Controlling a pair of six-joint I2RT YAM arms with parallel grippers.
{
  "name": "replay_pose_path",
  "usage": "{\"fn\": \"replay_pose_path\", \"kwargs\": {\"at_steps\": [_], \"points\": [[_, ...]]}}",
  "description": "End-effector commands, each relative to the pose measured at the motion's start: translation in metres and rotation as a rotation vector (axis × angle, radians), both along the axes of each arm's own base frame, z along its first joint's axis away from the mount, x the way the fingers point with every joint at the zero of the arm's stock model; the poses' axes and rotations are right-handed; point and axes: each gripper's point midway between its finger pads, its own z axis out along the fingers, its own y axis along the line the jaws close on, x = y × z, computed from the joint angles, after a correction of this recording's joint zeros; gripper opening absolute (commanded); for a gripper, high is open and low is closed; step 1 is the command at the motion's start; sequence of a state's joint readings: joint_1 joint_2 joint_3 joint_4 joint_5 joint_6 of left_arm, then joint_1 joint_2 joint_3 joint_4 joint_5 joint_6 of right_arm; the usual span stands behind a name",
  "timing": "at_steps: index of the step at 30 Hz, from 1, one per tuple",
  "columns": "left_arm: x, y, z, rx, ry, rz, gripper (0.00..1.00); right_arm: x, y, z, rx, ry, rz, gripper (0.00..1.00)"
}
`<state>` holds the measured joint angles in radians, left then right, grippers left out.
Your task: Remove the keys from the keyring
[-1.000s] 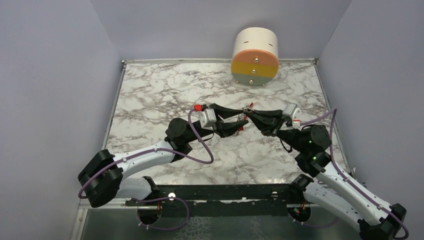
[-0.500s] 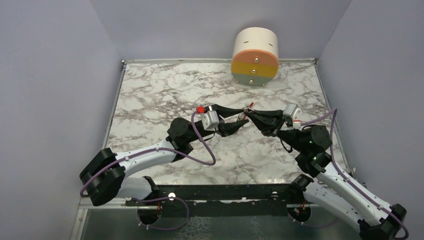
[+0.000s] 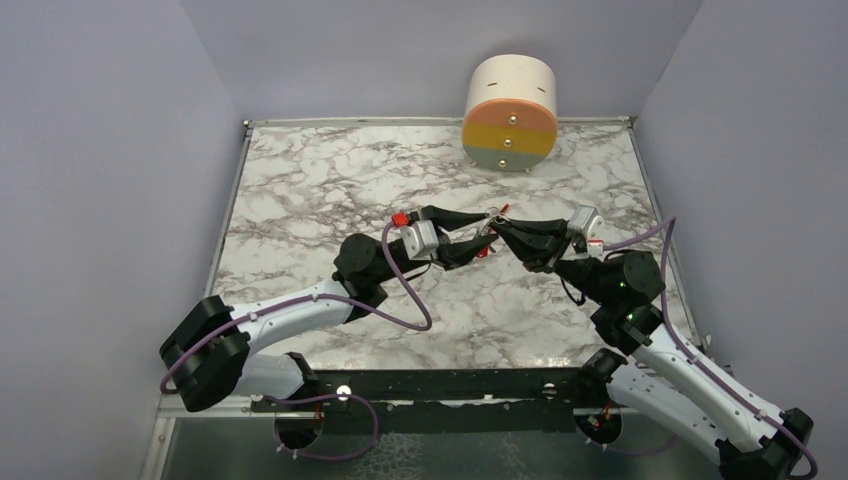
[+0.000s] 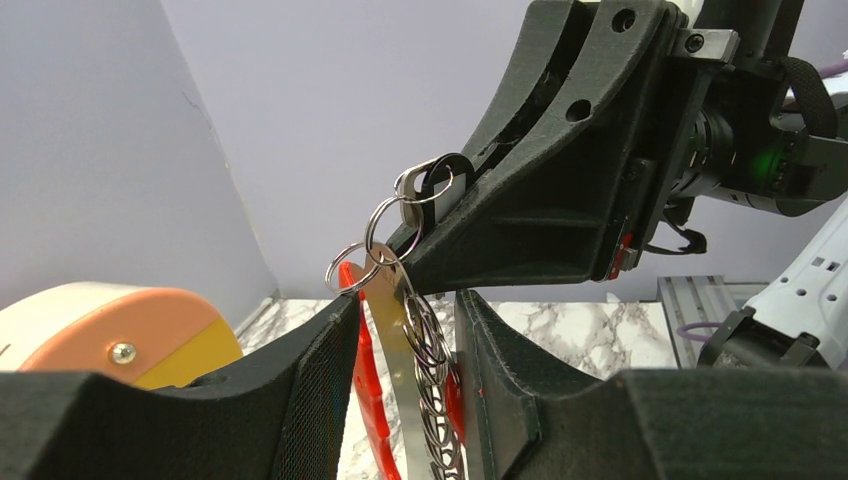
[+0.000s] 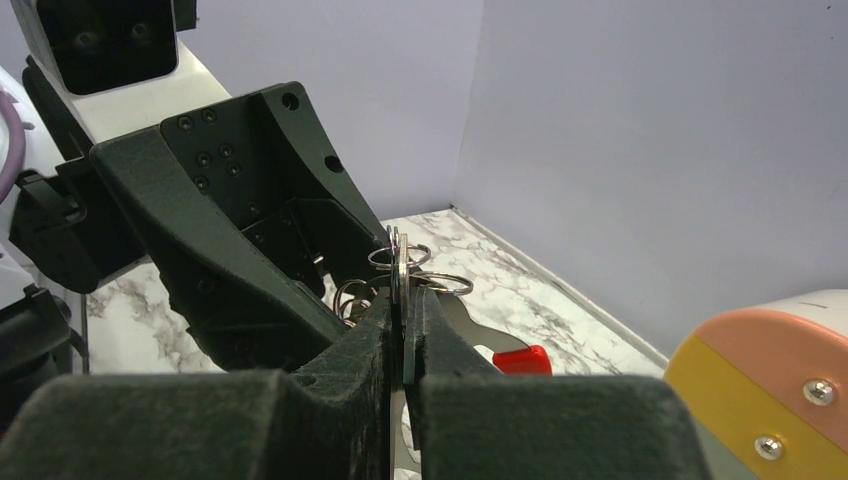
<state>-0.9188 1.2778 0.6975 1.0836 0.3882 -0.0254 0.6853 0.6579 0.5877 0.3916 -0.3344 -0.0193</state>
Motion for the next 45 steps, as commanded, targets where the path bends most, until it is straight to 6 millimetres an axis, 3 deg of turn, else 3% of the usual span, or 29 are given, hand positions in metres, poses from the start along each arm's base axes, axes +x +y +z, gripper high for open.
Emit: {"fn": "replay_pose_path", "kwargs": {"at_steps": [1, 11, 15, 18, 26, 29, 37, 45], "points": [[0.004, 0.004, 0.03, -0.069, -0.069, 0.043, 0.42, -0.006, 0.0, 0.005, 0.014, -0.016, 0.025, 0.02], [0.011, -0.001, 0.029, -0.061, -0.076, 0.063, 0.4, -0.009, 0.001, 0.006, 0.013, -0.02, 0.039, 0.02], [0.018, -0.002, 0.028, -0.056, -0.073, 0.094, 0.21, -0.011, 0.001, 0.007, 0.016, -0.023, 0.045, 0.02], [0.022, -0.002, 0.027, -0.056, -0.066, 0.112, 0.12, -0.011, 0.001, 0.006, 0.013, -0.021, 0.05, 0.02], [0.024, 0.003, 0.032, -0.067, -0.078, 0.141, 0.11, -0.012, 0.002, 0.006, 0.009, -0.018, 0.056, 0.02], [0.029, 0.01, 0.034, -0.077, -0.077, 0.189, 0.0, -0.012, 0.001, 0.006, 0.008, -0.018, 0.053, 0.02], [0.051, 0.054, 0.043, -0.104, -0.109, 0.446, 0.0, -0.005, 0.003, -0.004, -0.027, 0.017, 0.034, 0.02], [0.051, 0.059, 0.037, -0.026, -0.165, 0.494, 0.0, 0.008, 0.004, -0.008, -0.053, 0.043, -0.009, 0.02]]}}
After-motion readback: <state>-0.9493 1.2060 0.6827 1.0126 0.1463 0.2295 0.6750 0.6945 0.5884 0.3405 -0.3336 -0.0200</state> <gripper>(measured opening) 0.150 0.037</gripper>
